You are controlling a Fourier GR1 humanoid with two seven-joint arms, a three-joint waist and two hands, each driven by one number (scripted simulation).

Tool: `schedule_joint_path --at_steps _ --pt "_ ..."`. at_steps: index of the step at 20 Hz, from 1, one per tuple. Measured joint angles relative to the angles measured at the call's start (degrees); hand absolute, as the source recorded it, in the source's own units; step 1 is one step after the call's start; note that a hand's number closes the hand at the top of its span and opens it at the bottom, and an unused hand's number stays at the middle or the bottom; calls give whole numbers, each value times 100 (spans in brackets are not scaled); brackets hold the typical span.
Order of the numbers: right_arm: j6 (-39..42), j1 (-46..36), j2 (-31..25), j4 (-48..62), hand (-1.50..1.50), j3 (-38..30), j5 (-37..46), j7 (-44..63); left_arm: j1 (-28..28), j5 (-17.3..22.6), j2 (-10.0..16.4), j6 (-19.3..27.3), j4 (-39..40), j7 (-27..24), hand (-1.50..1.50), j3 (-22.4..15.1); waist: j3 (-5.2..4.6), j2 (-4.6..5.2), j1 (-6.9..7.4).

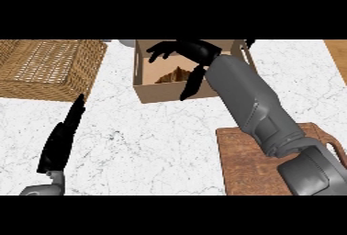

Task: Pick the croissant from the cutting board and place it in the cardboard box

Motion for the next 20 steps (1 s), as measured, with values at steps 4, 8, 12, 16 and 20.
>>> schedule_joint_path --at_steps 4,8,12,16,20 --pt "115 -16 -50 79 -150 -612 -581 97 -4 97 100 -90 -30 4 0 107 1 4 5" --pt "419 -100 -272 188 -150 -1227 -1172 248 -27 36 35 -57 -48 12 0 23 3 33 38" --pt "779 -153 -644 307 -150 -1781 -1709 450 -92 68 70 -103 -49 25 0 50 4 70 81" --pt "902 -234 -1170 384 -150 -2186 -2084 760 -199 43 53 -107 -71 78 0 7 6 124 154" --pt "1024 -162 -1760 433 -150 -2434 -2305 950 -227 52 44 -135 -77 33 0 -24 11 187 239"
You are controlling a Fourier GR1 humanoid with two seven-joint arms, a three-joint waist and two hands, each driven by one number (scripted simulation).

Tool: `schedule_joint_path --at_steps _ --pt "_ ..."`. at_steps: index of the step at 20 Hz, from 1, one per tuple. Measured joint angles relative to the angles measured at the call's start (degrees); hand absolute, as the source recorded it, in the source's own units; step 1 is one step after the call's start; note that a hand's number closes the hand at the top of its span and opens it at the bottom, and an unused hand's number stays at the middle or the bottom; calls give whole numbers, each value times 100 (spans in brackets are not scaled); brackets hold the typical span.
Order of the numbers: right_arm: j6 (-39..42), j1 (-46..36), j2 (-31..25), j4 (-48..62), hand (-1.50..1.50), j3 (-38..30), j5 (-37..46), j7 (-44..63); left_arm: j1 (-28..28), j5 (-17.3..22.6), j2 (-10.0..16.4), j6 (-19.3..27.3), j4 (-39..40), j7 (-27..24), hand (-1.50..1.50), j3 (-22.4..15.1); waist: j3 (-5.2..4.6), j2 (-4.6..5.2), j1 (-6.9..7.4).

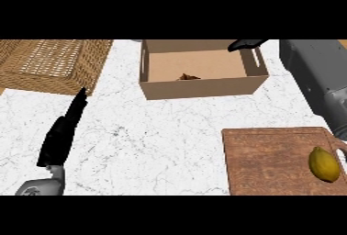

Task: Pick the croissant from the cutting board and place it in the cardboard box

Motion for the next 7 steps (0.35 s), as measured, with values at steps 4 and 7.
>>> schedule_joint_path --at_steps 4,7 --pt "246 79 -473 2 -150 -163 -148 73 -82 -35 -46 14 5 13 0 -60 10 69 74" --pt "471 139 -793 -31 -150 -188 -165 75 -134 -59 -70 25 -2 16 0 -96 16 110 136"
